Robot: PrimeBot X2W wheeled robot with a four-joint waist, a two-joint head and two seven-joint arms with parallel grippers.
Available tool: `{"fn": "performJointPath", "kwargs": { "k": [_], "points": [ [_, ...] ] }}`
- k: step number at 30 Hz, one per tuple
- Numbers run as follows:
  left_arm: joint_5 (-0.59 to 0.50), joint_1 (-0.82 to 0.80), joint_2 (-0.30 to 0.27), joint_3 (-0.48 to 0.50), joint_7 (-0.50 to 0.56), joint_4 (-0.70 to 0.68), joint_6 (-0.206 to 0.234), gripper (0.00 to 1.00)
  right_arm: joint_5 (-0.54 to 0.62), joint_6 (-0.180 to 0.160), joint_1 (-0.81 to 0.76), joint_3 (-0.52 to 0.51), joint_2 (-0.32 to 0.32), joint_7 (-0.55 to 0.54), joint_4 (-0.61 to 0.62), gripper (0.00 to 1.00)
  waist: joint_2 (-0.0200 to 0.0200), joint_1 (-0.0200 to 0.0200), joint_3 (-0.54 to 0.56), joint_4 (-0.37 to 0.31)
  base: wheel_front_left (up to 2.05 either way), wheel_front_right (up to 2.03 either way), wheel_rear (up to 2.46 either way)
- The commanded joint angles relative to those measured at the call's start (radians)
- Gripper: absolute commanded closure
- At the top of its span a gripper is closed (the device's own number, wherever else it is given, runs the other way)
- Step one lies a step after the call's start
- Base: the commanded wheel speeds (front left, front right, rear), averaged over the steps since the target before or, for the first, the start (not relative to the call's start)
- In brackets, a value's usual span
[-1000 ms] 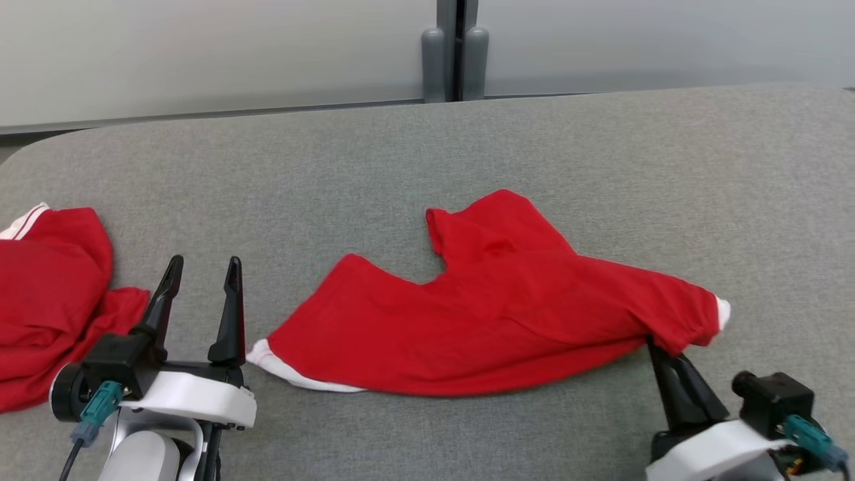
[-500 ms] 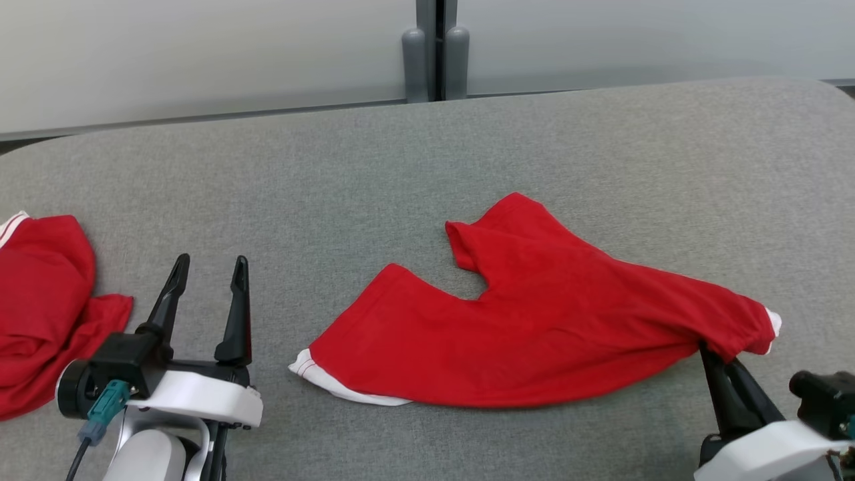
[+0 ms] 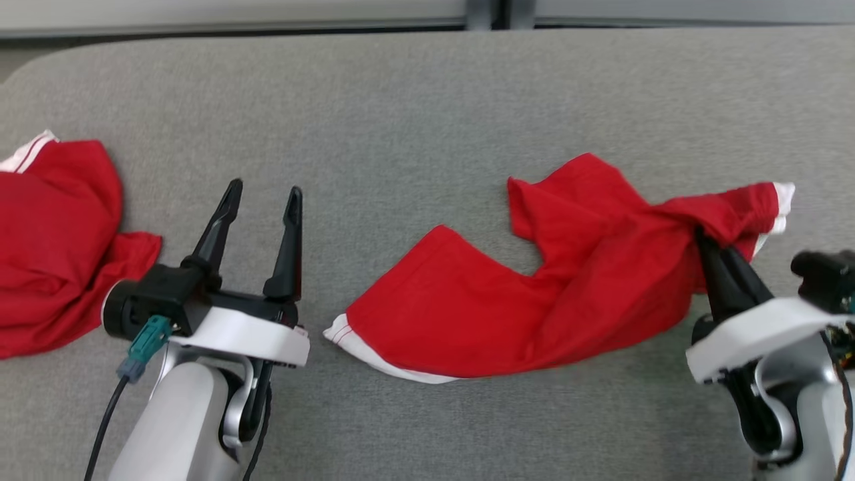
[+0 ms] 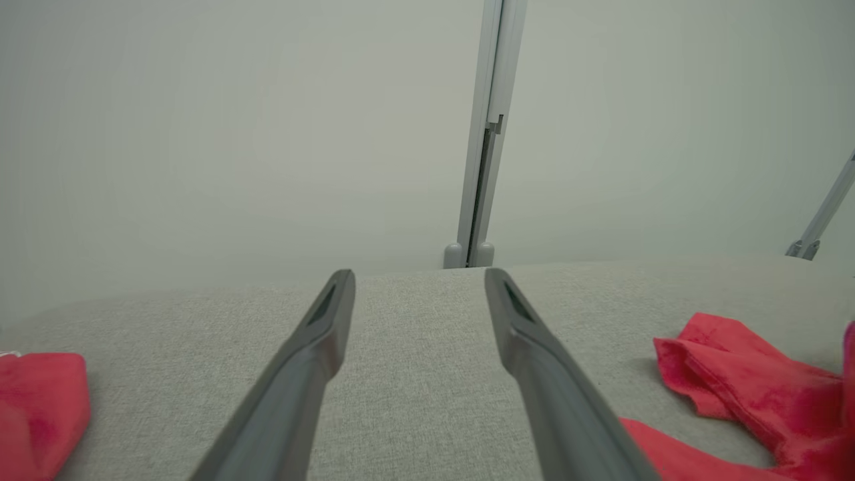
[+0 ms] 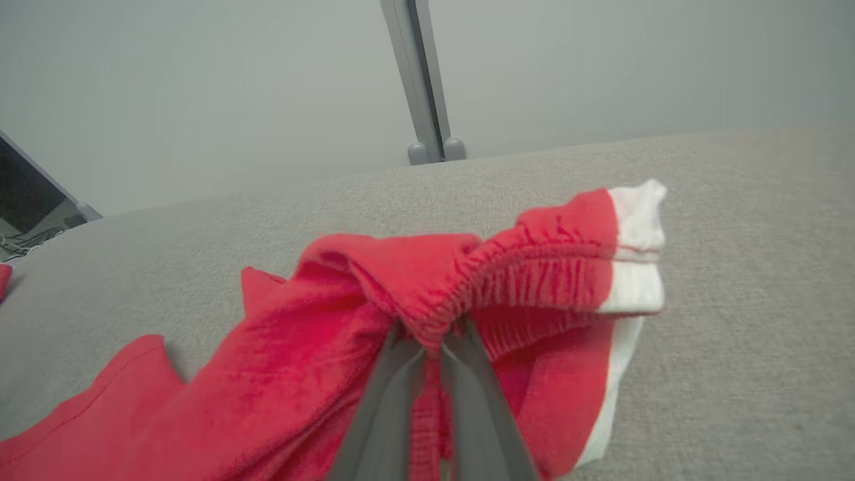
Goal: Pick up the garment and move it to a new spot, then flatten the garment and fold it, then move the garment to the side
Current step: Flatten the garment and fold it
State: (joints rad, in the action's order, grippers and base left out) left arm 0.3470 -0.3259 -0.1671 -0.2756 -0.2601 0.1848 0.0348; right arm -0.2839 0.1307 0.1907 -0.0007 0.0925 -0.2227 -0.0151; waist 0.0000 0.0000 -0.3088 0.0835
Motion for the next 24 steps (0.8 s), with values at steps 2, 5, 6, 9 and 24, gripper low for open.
{"fn": "performJointPath", "kwargs": {
  "k": [2,5,6,9,24],
  "points": [
    [-0.007,-0.03,0.008,0.0,-0.005,0.01,-0.008,0.0,-0.009,0.0,0.055,0.0,0.011,0.006,-0.04,1.0,0.0,0.0,-0.054,0.048,0.0,0.0,0.0],
    [-0.015,-0.056,0.022,0.001,-0.005,0.018,-0.015,0.0,-0.021,0.0,0.134,0.005,0.014,0.017,-0.118,1.0,0.0,0.0,-0.076,0.066,0.0,0.0,0.0],
    [-0.017,-0.062,0.027,0.004,-0.005,0.02,-0.017,0.0,-0.02,0.0,0.159,0.01,0.019,0.028,-0.139,1.0,0.0,0.0,-0.08,0.069,0.0,0.0,0.0],
    [-0.029,-0.067,0.038,0.014,-0.004,0.024,-0.025,0.0,-0.03,0.0,0.211,0.023,0.028,0.074,-0.188,0.0,0.0,0.0,-0.086,0.075,0.0,0.0,0.0],
    [-0.069,0.006,0.038,0.09,-0.004,0.032,-0.034,0.0,0.011,0.0,0.14,0.113,0.119,0.383,-0.096,0.0,0.0,0.0,-0.009,0.006,0.0,0.0,0.0]
  ]
}}
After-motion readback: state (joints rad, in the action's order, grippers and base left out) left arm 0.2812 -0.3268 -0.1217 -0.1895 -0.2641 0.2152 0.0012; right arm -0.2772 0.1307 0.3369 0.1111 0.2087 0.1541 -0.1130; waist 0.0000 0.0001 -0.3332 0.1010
